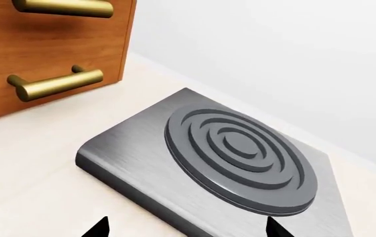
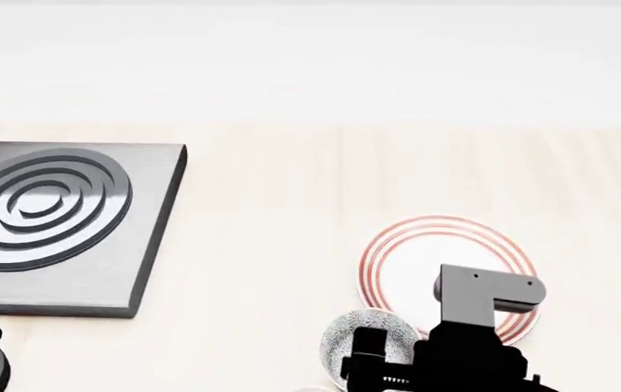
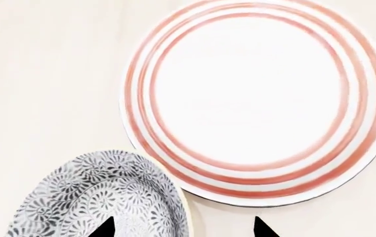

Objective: Pick the akita bowl between the plate and the ramekin and place it on the plate.

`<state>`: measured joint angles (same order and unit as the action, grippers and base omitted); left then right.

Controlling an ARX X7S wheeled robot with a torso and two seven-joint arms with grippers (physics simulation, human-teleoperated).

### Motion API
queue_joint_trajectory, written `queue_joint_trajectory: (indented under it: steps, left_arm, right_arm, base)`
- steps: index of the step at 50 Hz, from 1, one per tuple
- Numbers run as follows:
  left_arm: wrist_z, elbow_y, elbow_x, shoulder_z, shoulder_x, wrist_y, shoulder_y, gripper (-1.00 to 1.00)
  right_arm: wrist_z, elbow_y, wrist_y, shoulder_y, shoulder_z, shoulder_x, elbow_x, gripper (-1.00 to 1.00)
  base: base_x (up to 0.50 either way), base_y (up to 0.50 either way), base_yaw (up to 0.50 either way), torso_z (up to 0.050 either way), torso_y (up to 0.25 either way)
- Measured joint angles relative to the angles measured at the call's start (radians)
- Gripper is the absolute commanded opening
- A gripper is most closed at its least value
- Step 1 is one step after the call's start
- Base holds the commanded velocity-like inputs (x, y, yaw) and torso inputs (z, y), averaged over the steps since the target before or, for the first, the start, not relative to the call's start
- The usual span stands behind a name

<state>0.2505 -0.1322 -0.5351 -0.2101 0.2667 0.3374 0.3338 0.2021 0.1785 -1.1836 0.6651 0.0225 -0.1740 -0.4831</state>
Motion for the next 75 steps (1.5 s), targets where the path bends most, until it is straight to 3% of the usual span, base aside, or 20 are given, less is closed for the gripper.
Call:
queue_joint_trajectory:
  steps: [22,23,54,65,75]
  left_arm:
    - [0.004,-0.004,-0.003,0.006,0.003,-0.005,0.001,1.0]
    - [0.004,-0.004,-0.004,0.006,0.003,-0.006,0.001,1.0]
    - [0.011,-0.004,-0.011,0.013,0.008,-0.009,-0.001,1.0]
    - [0.011,-0.004,-0.013,0.016,0.009,-0.012,-0.003,1.0]
    - [0.011,-0.007,-0.016,0.019,0.01,-0.014,-0.002,1.0]
  right_arm:
    - [-0.015,0.032,-0.023,0.005,-0.007,-0.004,-0.034,1.0]
    - [-0.016,0.034,-0.023,0.004,-0.007,-0.004,-0.035,-1.0]
    - [0.025,-0.071,0.019,-0.004,0.002,-0.009,-0.035,-1.0]
    - [0.069,-0.16,-0.047,0.076,-0.022,-0.006,-0.062,-1.0]
    - [0.085,-0.113,-0.055,0.18,-0.046,-0.008,-0.064,-1.0]
  base:
    - [0.0,0.0,0.0,0.0,0.0]
    - [0.0,0.0,0.0,0.0,0.0]
    - [0.0,0.0,0.0,0.0,0.0]
    - [0.0,0.0,0.0,0.0,0.0]
    - [0.0,0.0,0.0,0.0,0.0]
